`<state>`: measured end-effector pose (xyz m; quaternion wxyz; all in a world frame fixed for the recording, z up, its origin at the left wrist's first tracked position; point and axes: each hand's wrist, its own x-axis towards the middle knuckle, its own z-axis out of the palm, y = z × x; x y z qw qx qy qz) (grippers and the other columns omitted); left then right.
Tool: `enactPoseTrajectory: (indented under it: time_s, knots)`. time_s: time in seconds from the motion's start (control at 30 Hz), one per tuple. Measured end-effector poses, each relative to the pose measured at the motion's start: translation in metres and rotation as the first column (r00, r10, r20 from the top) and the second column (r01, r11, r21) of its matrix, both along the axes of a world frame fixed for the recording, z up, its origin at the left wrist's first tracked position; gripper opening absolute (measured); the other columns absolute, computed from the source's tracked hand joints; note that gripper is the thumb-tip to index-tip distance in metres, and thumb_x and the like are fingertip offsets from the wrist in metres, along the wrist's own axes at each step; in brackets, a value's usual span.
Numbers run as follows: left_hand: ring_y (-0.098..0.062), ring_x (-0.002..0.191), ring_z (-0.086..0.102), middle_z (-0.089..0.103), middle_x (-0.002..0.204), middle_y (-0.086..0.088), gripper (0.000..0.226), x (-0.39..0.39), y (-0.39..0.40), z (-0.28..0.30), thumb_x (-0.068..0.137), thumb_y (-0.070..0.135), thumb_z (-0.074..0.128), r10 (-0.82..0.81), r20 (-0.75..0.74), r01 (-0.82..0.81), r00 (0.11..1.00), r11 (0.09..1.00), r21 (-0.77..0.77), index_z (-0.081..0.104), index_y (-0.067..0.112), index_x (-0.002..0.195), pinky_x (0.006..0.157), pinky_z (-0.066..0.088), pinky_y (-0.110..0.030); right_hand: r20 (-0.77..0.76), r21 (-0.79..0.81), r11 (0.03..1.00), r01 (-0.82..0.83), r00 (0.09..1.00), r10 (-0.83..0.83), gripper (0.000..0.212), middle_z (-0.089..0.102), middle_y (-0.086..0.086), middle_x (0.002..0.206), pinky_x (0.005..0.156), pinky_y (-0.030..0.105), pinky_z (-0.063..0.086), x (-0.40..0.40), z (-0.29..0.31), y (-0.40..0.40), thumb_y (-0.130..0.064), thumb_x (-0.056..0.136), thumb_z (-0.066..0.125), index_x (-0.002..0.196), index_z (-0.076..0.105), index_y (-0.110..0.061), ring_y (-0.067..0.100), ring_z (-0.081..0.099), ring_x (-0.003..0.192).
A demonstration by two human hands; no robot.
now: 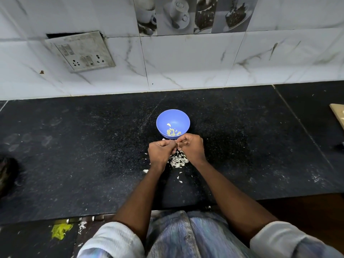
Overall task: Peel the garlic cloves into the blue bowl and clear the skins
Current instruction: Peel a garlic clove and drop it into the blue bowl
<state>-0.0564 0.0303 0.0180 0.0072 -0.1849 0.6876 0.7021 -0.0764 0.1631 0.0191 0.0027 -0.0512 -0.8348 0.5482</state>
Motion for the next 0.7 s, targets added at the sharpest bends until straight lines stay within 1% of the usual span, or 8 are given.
enactPoseTrajectory:
  time_s: [0.1, 0.2, 0.33, 0.5, 0.6, 0.7]
  knots:
    - [-0.017, 0.060, 0.063, 0.074, 0.067, -0.017, 0.019, 0.0004, 0.0022, -0.0058, 0.088, 0.005, 0.074, -0.009, -0.010, 0.008, 1.000, 1.000, -0.016, 0.082, 0.007, 0.072, 0.065, 0.054, -0.030, 0.009, -0.046, 0.999, 0.006, 1.000, -0.006, 0.024, 0.075, 0.001, 0.069, 0.069, 0.043, 0.065, 0.0011, -0.0033, 0.0010, 0.010, 0.082, 0.071, 0.079, 0.077, -0.013, 0.021, 0.075, 0.066]
    - [-0.020, 0.063, 0.065, 0.074, 0.070, -0.019, 0.017, 0.0009, 0.0035, -0.0087, 0.090, 0.006, 0.073, -0.023, -0.006, 0.023, 1.000, 1.000, 0.003, 0.082, 0.005, 0.076, 0.067, 0.056, -0.031, 0.018, -0.097, 0.995, 0.003, 1.000, -0.001, 0.022, 0.075, 0.003, 0.070, 0.070, 0.041, 0.065, 0.0022, -0.0033, 0.0021, 0.011, 0.082, 0.071, 0.079, 0.076, -0.010, 0.023, 0.076, 0.067]
    - [-0.018, 0.064, 0.066, 0.075, 0.071, -0.017, 0.021, 0.0036, 0.0035, -0.0068, 0.094, 0.000, 0.068, -0.049, -0.019, 0.050, 0.999, 0.998, 0.030, 0.081, 0.000, 0.078, 0.061, 0.056, -0.022, 0.060, -0.201, 0.980, 0.013, 0.998, -0.001, 0.020, 0.076, 0.011, 0.074, 0.066, 0.032, 0.062, 0.0038, -0.0012, 0.0032, 0.013, 0.085, 0.070, 0.081, 0.075, -0.006, 0.021, 0.074, 0.066]
    - [-0.022, 0.074, 0.074, 0.079, 0.082, -0.017, 0.020, 0.0026, 0.0010, -0.0071, 0.098, 0.004, 0.065, -0.047, 0.010, 0.047, 0.999, 0.998, 0.050, 0.082, 0.001, 0.087, 0.067, 0.059, -0.022, 0.086, -0.314, 0.949, 0.003, 0.996, 0.025, 0.012, 0.075, 0.021, 0.080, 0.065, 0.028, 0.060, 0.0027, 0.0018, 0.0026, 0.014, 0.086, 0.068, 0.088, 0.073, 0.002, 0.020, 0.073, 0.068]
    - [-0.029, 0.079, 0.076, 0.079, 0.084, -0.018, 0.019, 0.0012, 0.0017, -0.0051, 0.097, 0.004, 0.066, -0.012, 0.033, 0.009, 0.999, 0.997, 0.074, 0.082, -0.001, 0.089, 0.071, 0.063, -0.027, 0.091, -0.363, 0.932, -0.006, 0.995, 0.041, 0.016, 0.074, 0.017, 0.080, 0.066, 0.026, 0.060, 0.0026, 0.0036, 0.0022, 0.013, 0.088, 0.067, 0.097, 0.073, 0.002, 0.018, 0.072, 0.067]
    - [-0.038, 0.084, 0.078, 0.079, 0.083, -0.017, 0.018, 0.0001, 0.0019, -0.0066, 0.097, 0.007, 0.068, 0.010, 0.034, -0.013, 0.999, 0.998, 0.069, 0.082, 0.002, 0.087, 0.082, 0.065, -0.042, 0.109, -0.375, 0.927, 0.000, 0.993, 0.044, 0.017, 0.076, 0.015, 0.081, 0.070, 0.027, 0.062, 0.0029, 0.0041, 0.0016, 0.012, 0.089, 0.067, 0.100, 0.074, 0.001, 0.019, 0.073, 0.069]
